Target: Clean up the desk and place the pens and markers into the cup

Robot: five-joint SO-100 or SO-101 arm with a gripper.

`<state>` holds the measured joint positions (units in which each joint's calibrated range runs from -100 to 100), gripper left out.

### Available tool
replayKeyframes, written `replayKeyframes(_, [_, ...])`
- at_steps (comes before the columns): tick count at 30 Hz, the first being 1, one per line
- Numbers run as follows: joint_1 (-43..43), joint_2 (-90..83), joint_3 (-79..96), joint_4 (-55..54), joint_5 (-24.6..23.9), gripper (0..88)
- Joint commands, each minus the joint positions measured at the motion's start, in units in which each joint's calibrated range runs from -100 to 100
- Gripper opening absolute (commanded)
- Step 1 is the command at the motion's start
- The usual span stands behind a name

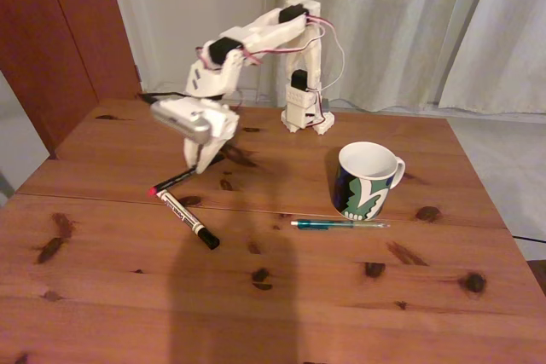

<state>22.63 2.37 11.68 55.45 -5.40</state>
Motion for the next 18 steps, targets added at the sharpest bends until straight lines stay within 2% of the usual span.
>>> replayKeyframes(1, [-3.4, -9.6, 2.0, -1.5, -2.3, 0.6])
replayKeyframes(9, [-7.7, -19.2, 6.9, -2.2, -7.4, 0.6])
replayKeyframes(18, [-12.6, -26.7, 18.5, -16.3, -11.9, 0.6])
